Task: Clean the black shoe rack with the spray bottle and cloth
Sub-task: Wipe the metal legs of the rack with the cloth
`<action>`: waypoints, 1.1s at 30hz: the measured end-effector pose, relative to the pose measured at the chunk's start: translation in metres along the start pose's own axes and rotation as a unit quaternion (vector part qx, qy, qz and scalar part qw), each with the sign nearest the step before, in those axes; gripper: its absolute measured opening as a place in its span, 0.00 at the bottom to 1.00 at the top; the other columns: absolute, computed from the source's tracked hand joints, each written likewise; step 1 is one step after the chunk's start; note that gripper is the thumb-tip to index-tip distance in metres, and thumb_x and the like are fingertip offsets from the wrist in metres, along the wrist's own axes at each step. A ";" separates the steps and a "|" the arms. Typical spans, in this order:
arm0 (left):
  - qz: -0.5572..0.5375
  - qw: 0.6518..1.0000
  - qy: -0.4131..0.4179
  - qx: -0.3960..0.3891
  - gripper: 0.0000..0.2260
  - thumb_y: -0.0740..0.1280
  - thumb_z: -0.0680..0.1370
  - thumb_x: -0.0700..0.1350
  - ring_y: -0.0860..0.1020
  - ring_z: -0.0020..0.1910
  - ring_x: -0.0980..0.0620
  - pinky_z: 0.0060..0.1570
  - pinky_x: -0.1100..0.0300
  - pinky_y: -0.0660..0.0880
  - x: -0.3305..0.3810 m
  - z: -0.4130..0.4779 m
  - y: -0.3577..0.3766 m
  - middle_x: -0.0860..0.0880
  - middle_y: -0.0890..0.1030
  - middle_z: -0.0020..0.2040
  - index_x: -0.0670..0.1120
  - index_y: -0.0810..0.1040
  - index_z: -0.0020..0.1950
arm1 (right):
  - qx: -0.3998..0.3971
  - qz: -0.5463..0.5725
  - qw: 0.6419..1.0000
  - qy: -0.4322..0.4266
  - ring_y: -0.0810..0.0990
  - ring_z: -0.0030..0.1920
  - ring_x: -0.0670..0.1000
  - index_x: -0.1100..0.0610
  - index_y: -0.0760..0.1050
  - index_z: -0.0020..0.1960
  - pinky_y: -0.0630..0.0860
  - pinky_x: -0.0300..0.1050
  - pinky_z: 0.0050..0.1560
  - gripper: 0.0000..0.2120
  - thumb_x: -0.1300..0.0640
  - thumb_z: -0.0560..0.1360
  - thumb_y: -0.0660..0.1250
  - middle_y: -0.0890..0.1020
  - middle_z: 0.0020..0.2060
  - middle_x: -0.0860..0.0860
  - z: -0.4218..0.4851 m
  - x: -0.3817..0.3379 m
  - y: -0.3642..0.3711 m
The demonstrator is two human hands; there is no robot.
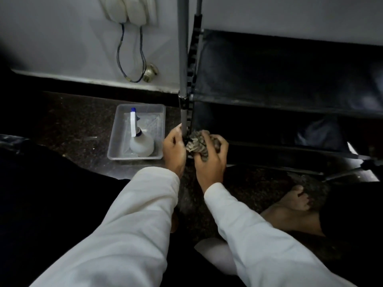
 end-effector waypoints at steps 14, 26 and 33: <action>0.186 0.982 -0.002 -0.011 0.14 0.61 0.83 0.41 0.76 0.63 0.47 0.67 0.54 0.71 0.013 -0.019 -0.017 0.43 0.79 0.63 0.41 0.75 0.67 | -0.138 0.046 0.975 0.170 0.77 0.60 0.52 0.52 0.76 0.68 0.67 0.29 0.62 0.28 0.63 0.69 0.76 0.77 0.62 0.54 -0.004 0.012 -0.036; 0.013 0.984 -0.157 0.079 0.18 0.62 0.81 0.54 0.82 0.55 0.40 0.61 0.42 0.76 0.035 -0.044 -0.072 0.38 0.84 0.52 0.42 0.83 0.52 | -0.291 0.243 0.889 0.259 0.83 0.55 0.48 0.51 0.79 0.61 0.79 0.35 0.50 0.20 0.58 0.70 0.78 0.85 0.54 0.49 -0.016 -0.043 0.005; -0.066 0.981 -0.004 0.181 0.13 0.63 0.82 0.51 0.82 0.50 0.43 0.56 0.45 0.78 0.084 -0.021 -0.089 0.40 0.85 0.49 0.45 0.83 0.49 | -0.285 0.232 0.902 0.226 0.80 0.56 0.45 0.53 0.75 0.64 0.77 0.41 0.59 0.25 0.55 0.69 0.79 0.81 0.57 0.47 0.013 -0.107 0.048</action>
Point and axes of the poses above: each hand's wrist, its own z-axis towards the middle knuckle, its own y-axis out of the palm, x = y × z, the point moved 1 cm from there along z, towards the middle knuckle
